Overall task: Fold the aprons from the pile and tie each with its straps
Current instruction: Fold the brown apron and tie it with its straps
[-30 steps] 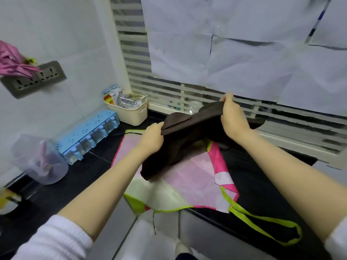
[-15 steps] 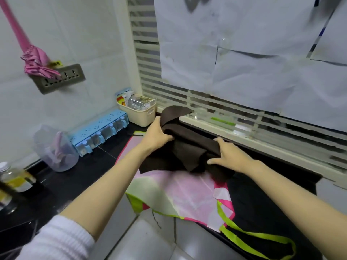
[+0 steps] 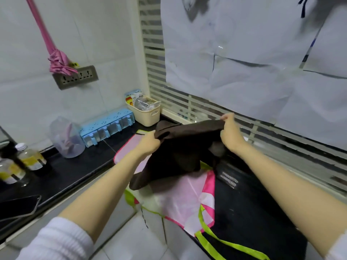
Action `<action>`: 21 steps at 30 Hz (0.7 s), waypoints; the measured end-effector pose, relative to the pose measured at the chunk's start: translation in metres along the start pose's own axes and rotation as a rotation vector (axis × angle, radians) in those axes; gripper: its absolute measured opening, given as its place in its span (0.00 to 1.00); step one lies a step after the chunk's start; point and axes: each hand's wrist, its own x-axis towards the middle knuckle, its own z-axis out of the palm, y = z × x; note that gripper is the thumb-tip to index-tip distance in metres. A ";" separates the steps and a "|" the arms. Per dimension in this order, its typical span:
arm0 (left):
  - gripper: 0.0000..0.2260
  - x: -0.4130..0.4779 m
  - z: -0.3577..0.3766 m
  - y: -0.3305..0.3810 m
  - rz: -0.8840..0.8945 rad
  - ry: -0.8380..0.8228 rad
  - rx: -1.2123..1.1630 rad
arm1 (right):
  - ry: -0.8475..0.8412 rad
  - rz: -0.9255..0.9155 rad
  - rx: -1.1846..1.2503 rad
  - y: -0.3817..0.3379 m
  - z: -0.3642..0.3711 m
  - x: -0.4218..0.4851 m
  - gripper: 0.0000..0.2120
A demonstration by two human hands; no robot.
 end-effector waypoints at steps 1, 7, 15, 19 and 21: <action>0.06 -0.003 -0.005 0.007 0.010 0.074 -0.108 | 0.054 -0.035 0.071 -0.016 -0.008 0.003 0.21; 0.06 -0.038 -0.050 0.052 0.181 0.404 -0.348 | 0.180 -0.297 0.253 -0.088 -0.040 0.003 0.24; 0.07 -0.080 -0.115 0.022 0.300 0.634 -0.338 | 0.123 -0.440 0.415 -0.158 -0.008 -0.050 0.21; 0.09 -0.113 -0.140 -0.016 0.283 0.620 -0.317 | 0.038 -0.460 0.465 -0.181 0.028 -0.082 0.21; 0.12 -0.127 -0.150 -0.034 0.278 0.623 -0.252 | -0.013 -0.455 0.493 -0.188 0.045 -0.095 0.21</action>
